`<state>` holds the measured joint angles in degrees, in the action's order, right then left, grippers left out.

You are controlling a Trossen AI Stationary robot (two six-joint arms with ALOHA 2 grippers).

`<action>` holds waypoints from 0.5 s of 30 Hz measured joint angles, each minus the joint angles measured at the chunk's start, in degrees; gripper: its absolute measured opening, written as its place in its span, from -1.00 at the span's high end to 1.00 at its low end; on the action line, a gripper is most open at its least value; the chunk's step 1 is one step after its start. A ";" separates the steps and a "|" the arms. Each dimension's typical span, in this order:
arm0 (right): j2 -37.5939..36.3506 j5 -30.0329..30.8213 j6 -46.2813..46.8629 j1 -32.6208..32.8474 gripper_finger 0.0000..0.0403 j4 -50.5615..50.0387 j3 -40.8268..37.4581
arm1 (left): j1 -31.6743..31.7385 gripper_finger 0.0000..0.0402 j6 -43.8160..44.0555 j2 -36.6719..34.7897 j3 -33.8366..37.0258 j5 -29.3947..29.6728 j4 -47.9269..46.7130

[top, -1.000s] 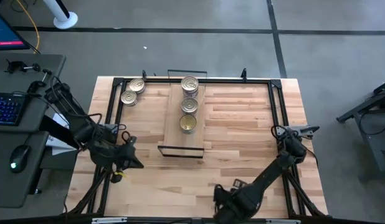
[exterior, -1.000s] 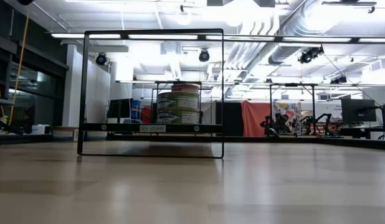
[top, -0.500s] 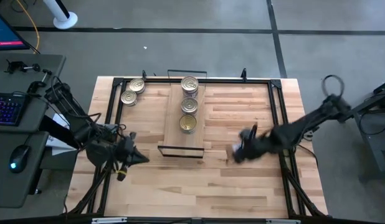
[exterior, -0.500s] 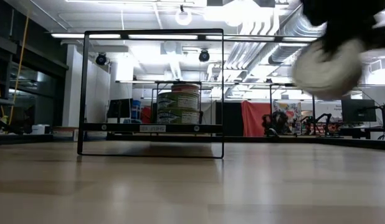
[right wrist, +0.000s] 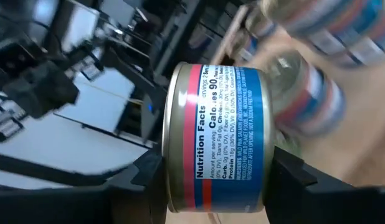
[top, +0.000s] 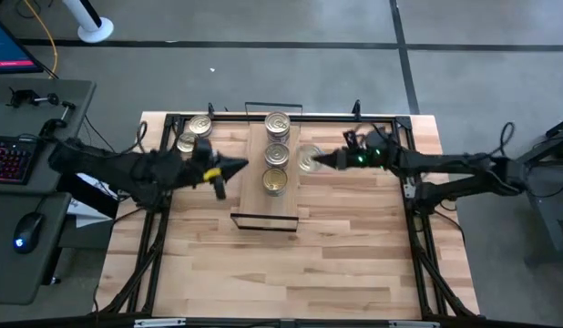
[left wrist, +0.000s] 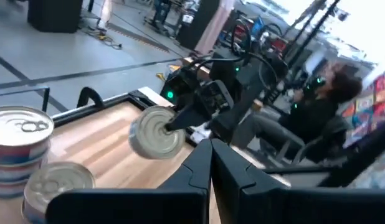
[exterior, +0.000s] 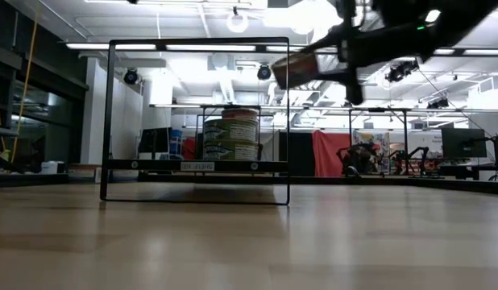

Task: Stack canned seafood by type on shelf
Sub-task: Stack the blue pink tuna can on top of the other blue pink tuna cans on the shelf

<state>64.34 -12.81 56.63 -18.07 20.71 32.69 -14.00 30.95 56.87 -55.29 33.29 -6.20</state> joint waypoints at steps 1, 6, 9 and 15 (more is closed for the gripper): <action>2.27 -1.11 0.15 -1.13 0.16 1.72 1.36 | 1.82 1.00 0.18 0.45 -0.72 -1.25 -0.34; 14.78 -1.69 2.93 -3.01 0.16 1.95 9.55 | 11.10 1.00 0.30 2.77 -4.86 -3.67 -5.75; 20.88 -1.71 5.48 -3.16 0.16 2.40 14.53 | 16.32 1.00 -0.02 3.18 -7.73 -8.12 -12.24; 28.87 -0.52 10.98 -3.16 0.16 1.97 21.17 | 21.75 1.00 -9.17 1.70 -10.25 -14.41 -19.34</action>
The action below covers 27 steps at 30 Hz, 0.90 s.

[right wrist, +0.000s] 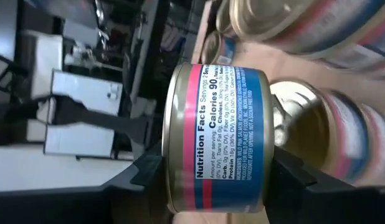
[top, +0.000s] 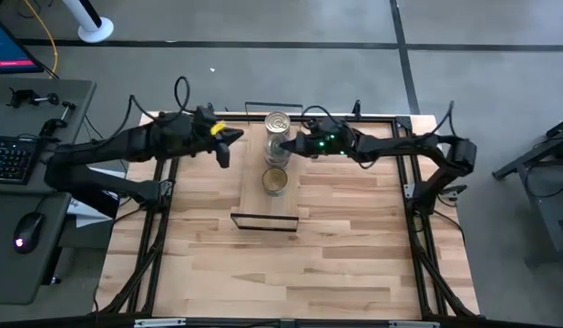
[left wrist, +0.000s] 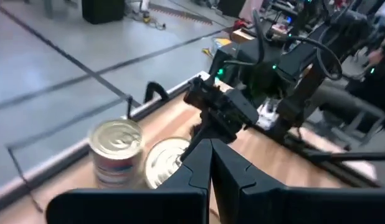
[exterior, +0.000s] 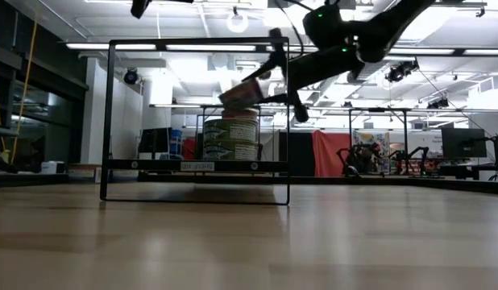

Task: Stack canned seafood by type on shelf
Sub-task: Stack the blue pink tuna can on top of the other blue pink tuna cans on the shelf

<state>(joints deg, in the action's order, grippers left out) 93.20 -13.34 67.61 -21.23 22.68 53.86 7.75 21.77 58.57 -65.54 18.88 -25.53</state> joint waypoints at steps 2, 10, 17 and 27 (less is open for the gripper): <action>1.50 1.46 1.47 0.27 0.16 0.39 1.82 | 1.44 1.00 -3.28 -0.83 -0.04 -0.62 -1.83; 4.97 7.34 6.34 2.06 0.02 -1.89 6.55 | 6.17 1.00 -7.97 -3.29 0.00 -7.38 -9.55; 5.10 9.94 9.00 4.21 -0.19 -5.65 6.98 | 7.67 1.00 -9.84 -4.20 0.00 -11.53 -9.88; 5.10 8.62 7.58 3.25 -0.21 -7.17 6.98 | 7.67 1.00 -9.94 -4.09 0.02 -11.08 -9.82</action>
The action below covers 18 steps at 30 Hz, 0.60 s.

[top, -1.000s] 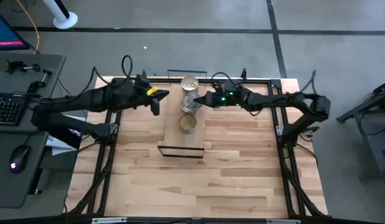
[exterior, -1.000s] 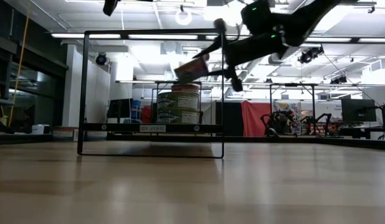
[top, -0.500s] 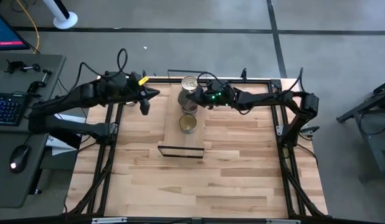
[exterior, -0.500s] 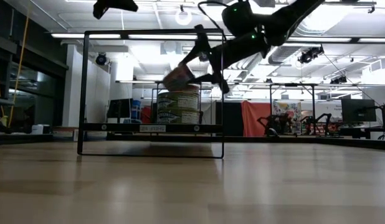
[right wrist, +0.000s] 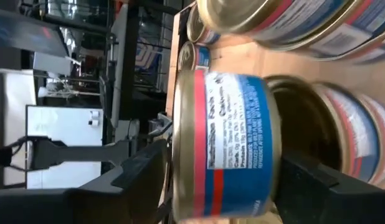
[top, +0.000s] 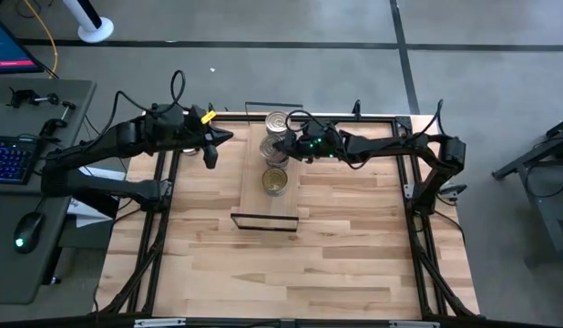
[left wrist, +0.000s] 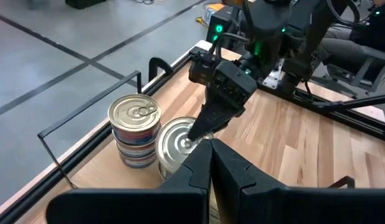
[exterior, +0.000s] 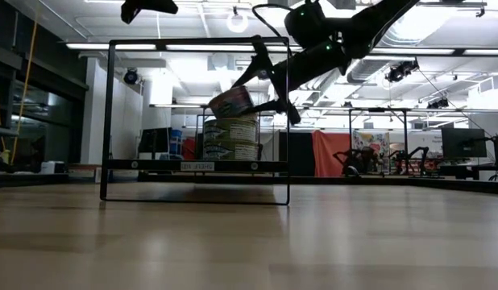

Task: Stack canned seafood by type on shelf
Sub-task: Stack the blue pink tuna can on top of the other blue pink tuna cans on the shelf

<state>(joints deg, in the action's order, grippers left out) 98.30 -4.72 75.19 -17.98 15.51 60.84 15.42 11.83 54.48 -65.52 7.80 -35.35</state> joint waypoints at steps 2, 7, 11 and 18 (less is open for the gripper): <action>0.00 -0.99 0.86 -0.07 -0.21 -0.23 0.00 | 0.00 1.00 -0.02 0.00 0.00 0.41 0.02; -0.02 -2.93 0.05 0.26 -0.21 -4.96 -0.02 | 0.00 1.00 1.17 0.48 0.02 0.56 0.06; -0.04 -1.83 1.23 0.16 -0.18 -4.61 -0.02 | 0.00 1.00 1.45 1.40 0.03 1.47 0.04; -0.26 -1.36 1.14 0.40 -0.15 -6.33 0.05 | 0.00 1.00 1.51 2.73 0.04 1.76 0.04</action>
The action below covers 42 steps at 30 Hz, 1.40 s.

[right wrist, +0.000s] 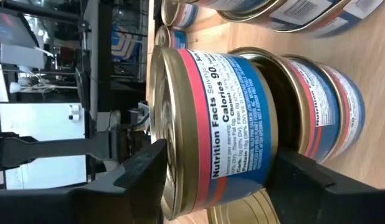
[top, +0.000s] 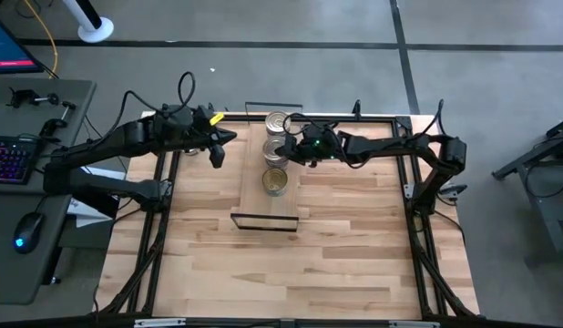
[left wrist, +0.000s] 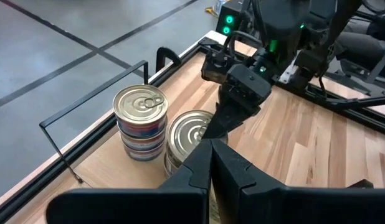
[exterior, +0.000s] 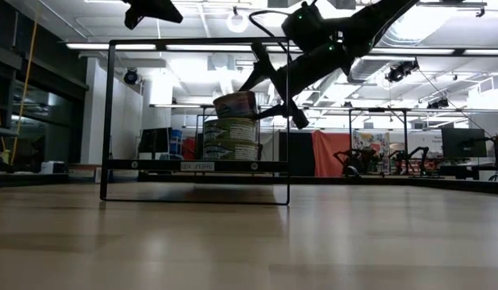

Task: Stack canned seafood by type on shelf
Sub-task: Stack the blue pink tuna can on top of the other blue pink tuna cans on the shelf

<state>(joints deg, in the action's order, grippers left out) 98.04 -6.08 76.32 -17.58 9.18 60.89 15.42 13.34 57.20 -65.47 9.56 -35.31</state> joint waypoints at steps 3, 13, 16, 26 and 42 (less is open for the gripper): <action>0.00 0.25 -1.12 0.38 -0.15 -4.16 2.39 | 0.00 1.00 -0.02 0.12 0.00 0.00 -0.02; 0.00 3.09 -8.63 0.50 -0.15 -21.43 12.17 | 0.00 1.00 -0.61 0.09 0.00 0.02 0.00; 0.00 2.61 -7.55 0.57 -0.15 -21.44 12.27 | 0.00 1.00 -0.57 0.09 0.00 0.02 -0.01; 0.33 9.07 -2.60 1.61 -0.15 -20.80 12.27 | 0.00 1.00 -1.53 0.07 0.00 0.02 -0.02; 0.33 16.33 -3.14 2.75 -0.15 -20.98 12.27 | 0.00 1.00 -6.49 0.07 0.00 3.10 -0.02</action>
<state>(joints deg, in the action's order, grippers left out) 98.37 10.25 73.18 -14.83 -11.80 73.17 15.42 6.85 57.28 -65.47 12.66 -35.33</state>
